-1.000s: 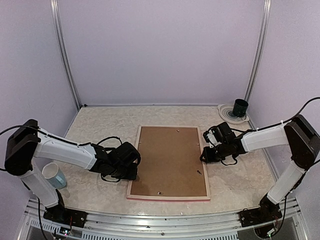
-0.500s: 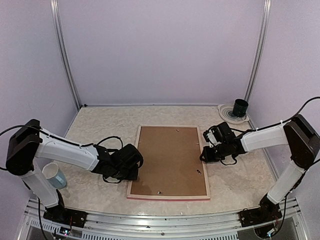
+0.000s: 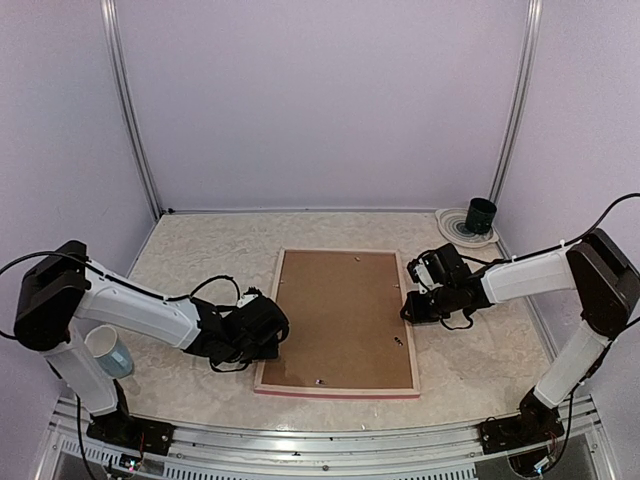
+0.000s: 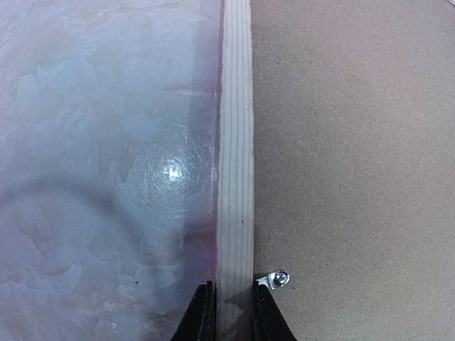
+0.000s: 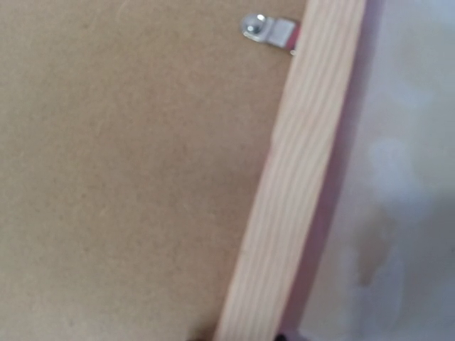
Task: Put the photo into the frame
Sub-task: Press the fastener onto the backboard.
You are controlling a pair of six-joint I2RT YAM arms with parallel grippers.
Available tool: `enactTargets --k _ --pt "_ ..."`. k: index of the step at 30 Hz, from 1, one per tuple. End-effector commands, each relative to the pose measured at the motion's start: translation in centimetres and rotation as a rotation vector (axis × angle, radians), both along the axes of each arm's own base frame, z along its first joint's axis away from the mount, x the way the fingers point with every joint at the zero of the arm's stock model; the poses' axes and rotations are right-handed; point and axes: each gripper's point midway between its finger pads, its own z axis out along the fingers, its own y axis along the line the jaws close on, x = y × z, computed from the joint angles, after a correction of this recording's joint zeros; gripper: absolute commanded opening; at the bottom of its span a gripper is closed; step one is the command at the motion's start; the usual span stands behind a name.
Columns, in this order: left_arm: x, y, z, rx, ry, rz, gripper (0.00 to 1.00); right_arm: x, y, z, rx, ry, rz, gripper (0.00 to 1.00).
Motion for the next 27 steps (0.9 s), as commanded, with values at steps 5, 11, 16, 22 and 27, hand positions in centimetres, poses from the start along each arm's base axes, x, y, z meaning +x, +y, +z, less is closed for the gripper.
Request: enactTargets --k 5,11,16,22,27 --pt "-0.6 4.6 -2.9 0.125 0.026 0.111 0.11 -2.9 -0.7 -3.0 -0.077 0.09 0.098 0.09" --pt "-0.3 4.2 -3.5 0.105 0.027 0.141 0.11 -2.9 -0.3 -2.8 -0.078 0.083 0.12 0.08" --pt "-0.5 4.5 -4.4 0.101 0.038 0.18 0.05 -3.1 -0.2 -2.9 -0.083 0.079 0.132 0.08" --pt "-0.7 4.6 -4.8 0.051 0.04 0.213 0.04 -3.5 0.0 -3.1 -0.082 0.081 0.144 0.08" --pt "-0.8 4.5 -4.5 0.025 0.033 0.217 0.05 -3.6 -0.1 -3.2 -0.088 0.082 0.145 0.08"
